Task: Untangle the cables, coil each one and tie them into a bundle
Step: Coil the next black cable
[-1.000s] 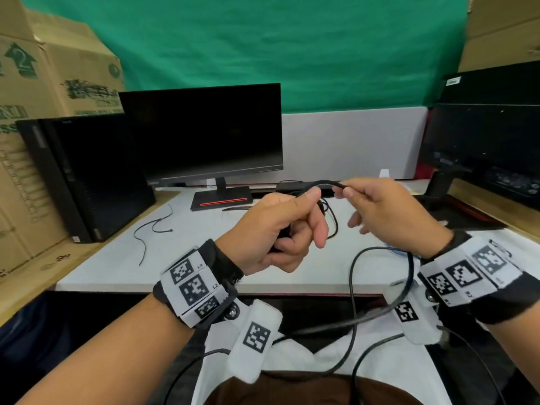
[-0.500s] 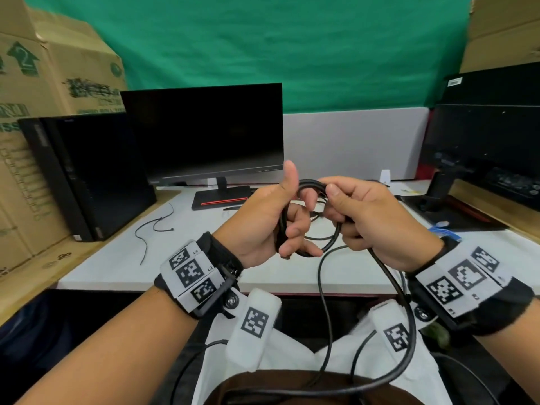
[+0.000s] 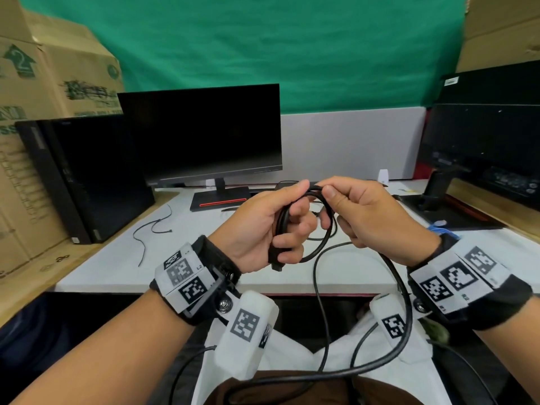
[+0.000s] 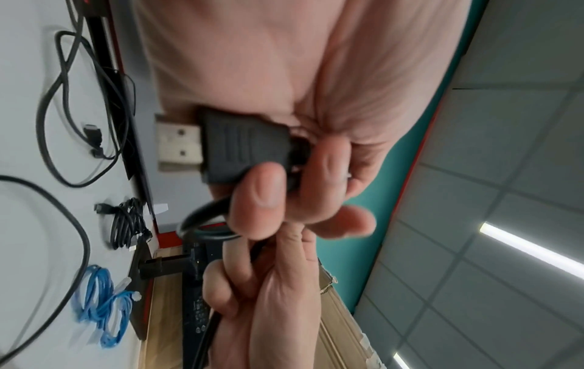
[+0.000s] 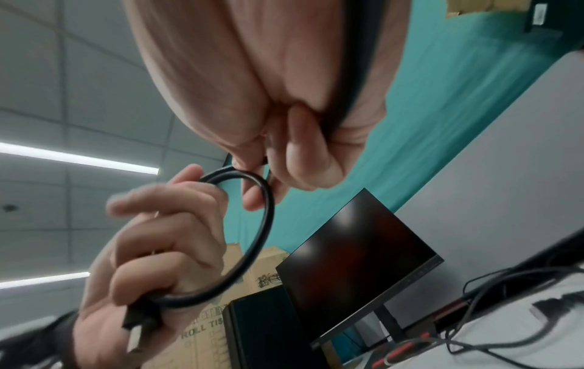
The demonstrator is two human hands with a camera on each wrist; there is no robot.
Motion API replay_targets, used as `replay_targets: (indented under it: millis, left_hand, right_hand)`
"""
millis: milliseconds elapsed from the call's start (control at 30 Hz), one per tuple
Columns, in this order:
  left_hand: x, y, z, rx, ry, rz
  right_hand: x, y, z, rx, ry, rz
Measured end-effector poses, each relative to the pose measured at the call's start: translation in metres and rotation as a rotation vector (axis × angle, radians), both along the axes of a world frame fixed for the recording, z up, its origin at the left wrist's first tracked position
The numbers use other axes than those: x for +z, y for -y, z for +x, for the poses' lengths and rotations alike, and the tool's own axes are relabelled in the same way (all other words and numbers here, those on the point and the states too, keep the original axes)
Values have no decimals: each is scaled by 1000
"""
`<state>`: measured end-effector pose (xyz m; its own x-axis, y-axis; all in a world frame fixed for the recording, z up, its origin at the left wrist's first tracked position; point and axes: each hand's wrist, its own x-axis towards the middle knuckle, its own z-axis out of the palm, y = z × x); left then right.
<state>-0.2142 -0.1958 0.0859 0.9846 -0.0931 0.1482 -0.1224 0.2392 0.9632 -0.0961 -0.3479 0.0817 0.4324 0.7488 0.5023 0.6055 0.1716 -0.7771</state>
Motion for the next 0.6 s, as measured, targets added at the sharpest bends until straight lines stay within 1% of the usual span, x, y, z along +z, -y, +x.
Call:
replay_targets:
  millis: [67,133,167,200,267,333,367,467,533,600]
  left_hand:
    - [0,1,1,34,69,9]
    - [0,4,3,57,161,3]
    - [1,4,3,67,199,-1]
    - [3,4,3,84,237,8]
    - [10,0,1,169,315,56]
    - [17,-6,0,286,375,102]
    - [19,-10,0,347,393,124]
    - [17,-18,2,492,383,183]
    - [13,-23,8,568,347,238]
    - [8,-30,12,690,286,372]
  right_hand:
    - [-5,-2,0,-43,156,60]
    - [-14,-6,3,-141,294,53]
    - [-19,-7,6,-188,344,3]
    - [-23,-8,8,-234,390,-90]
    - [-33,-10,7,-287,461,-368]
    - [-43,-12,-5,-185,452,-604]
    - [-45,-12,-14,-103,415,-662]
    - [-38,-8,-41,108,293,-790]
    - [-30,-4,-55,202,287,-875]
    - [-22,2,-66,264,290,-882]
